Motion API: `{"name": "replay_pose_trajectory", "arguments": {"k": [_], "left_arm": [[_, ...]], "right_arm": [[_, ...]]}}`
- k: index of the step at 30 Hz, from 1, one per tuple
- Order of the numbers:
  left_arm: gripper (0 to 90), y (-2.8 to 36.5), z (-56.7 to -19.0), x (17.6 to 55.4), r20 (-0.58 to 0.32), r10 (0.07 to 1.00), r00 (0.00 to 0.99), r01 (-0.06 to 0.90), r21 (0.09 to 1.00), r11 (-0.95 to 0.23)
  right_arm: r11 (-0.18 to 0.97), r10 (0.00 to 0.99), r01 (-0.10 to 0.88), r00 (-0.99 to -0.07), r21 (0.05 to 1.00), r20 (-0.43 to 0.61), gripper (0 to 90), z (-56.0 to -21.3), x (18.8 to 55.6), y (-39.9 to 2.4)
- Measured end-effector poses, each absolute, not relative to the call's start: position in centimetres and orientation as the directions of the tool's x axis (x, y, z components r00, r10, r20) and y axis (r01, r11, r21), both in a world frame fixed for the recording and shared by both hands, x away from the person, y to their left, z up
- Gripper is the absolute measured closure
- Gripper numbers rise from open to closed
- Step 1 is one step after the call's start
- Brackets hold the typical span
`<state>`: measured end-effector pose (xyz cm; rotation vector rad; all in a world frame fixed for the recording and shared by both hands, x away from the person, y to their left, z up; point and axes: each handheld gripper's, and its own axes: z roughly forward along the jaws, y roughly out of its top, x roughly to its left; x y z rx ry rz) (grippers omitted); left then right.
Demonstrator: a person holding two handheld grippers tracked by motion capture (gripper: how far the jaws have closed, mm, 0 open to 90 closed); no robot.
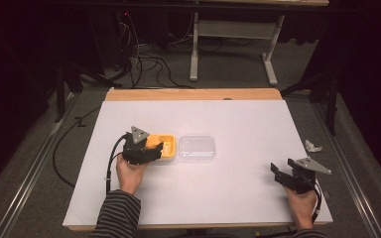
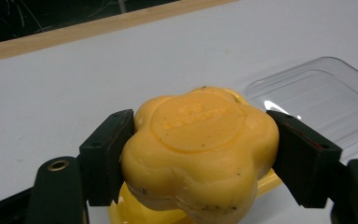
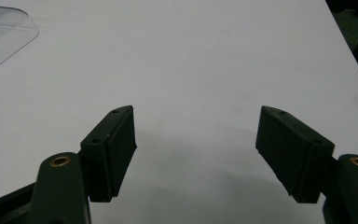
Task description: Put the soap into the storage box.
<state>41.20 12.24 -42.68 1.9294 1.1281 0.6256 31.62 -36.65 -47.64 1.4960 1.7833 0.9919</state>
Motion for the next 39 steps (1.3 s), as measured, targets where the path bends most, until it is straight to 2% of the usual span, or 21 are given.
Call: {"name": "replay_pose_trajectory", "arguments": {"k": [39], "left_arm": [[27.3, 11.3, -45.8, 43.9, -0.008, 0.881, 0.474, 0.566, 0.768, -0.298]], "right_arm": [[0.091, 0.983, 0.530, -0.185, 0.843, 0.010, 28.8, -47.6, 31.5, -36.5]]}}
